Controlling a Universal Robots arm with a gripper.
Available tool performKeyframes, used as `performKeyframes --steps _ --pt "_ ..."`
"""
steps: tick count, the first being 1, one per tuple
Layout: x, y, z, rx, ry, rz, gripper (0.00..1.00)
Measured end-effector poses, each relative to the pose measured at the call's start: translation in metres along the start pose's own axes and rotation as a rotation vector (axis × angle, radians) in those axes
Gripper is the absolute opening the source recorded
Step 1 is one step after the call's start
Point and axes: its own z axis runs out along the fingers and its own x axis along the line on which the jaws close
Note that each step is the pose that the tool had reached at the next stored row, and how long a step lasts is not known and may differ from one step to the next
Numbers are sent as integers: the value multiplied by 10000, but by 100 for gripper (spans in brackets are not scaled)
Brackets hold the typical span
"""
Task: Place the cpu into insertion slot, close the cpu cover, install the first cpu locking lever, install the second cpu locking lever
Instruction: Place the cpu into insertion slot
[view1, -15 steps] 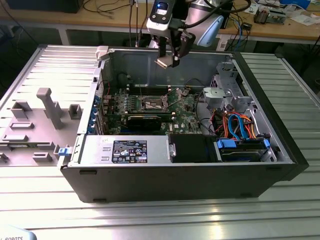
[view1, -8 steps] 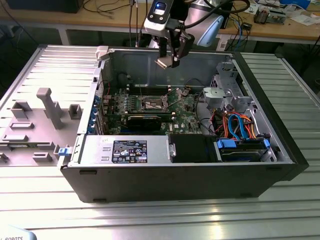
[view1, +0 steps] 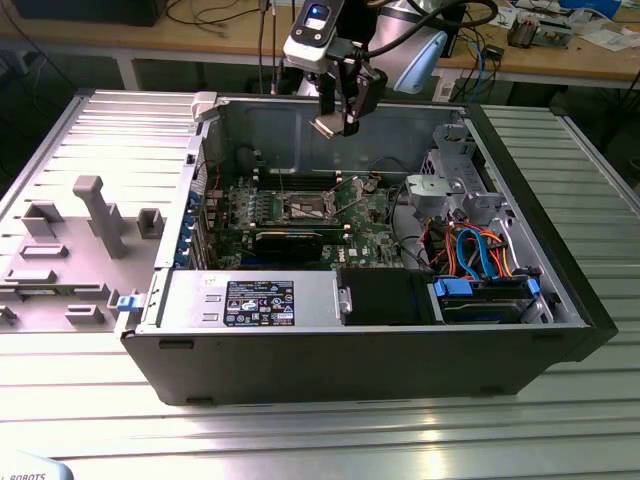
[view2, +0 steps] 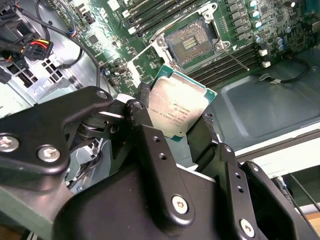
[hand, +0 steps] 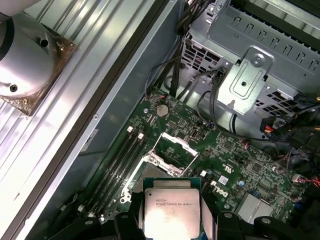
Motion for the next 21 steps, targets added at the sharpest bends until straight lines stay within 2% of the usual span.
performKeyframes --steps 15,17,21 --pt "0 0 0 -1 -5 46 54" --pt "0 -1 1 -5 -16 187 54" --pt "0 -2 12 -17 -74 848 54"
